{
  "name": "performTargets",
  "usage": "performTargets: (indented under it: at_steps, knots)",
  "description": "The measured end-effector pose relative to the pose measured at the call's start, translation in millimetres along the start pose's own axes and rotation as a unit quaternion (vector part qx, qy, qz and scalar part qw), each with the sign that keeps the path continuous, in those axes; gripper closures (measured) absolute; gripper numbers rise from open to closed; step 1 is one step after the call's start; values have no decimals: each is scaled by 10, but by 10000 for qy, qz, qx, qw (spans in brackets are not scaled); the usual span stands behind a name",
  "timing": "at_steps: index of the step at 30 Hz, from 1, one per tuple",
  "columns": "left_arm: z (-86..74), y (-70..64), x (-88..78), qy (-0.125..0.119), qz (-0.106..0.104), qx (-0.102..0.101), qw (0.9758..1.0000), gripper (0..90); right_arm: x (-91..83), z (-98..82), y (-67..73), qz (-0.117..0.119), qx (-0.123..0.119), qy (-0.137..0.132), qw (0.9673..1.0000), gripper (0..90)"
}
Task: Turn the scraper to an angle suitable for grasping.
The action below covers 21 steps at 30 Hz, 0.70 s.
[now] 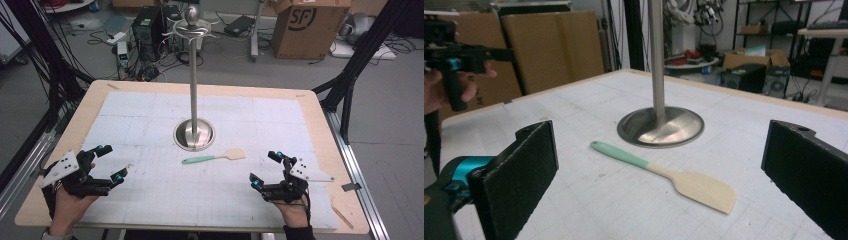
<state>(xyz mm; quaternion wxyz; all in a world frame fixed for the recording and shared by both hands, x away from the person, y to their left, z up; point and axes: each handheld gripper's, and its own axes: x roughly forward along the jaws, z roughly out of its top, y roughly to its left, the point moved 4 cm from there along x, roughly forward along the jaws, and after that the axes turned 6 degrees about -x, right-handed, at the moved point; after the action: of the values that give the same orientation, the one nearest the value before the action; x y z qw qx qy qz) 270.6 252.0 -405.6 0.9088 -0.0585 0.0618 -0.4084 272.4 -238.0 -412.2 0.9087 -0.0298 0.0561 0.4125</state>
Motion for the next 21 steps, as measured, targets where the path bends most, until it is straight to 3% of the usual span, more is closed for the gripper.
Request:
performTargets:
  at_steps: [9,15,18,21]
  knots:
    - [8,12,-23,-22,38,-27,10000,63,115,61,39,127,84,64,9999,5]
    - [22,-7,-39,-36,46,-17,10000,64,260,145,78,531,-10,142,9985,451]
    - [19,-19,-29,-9,35,5,10000,63,352,171,64,297,-76,350,9989,657]
    - [8,-20,-14,12,47,2,10000,63,483,179,40,176,-134,659,9976,808]
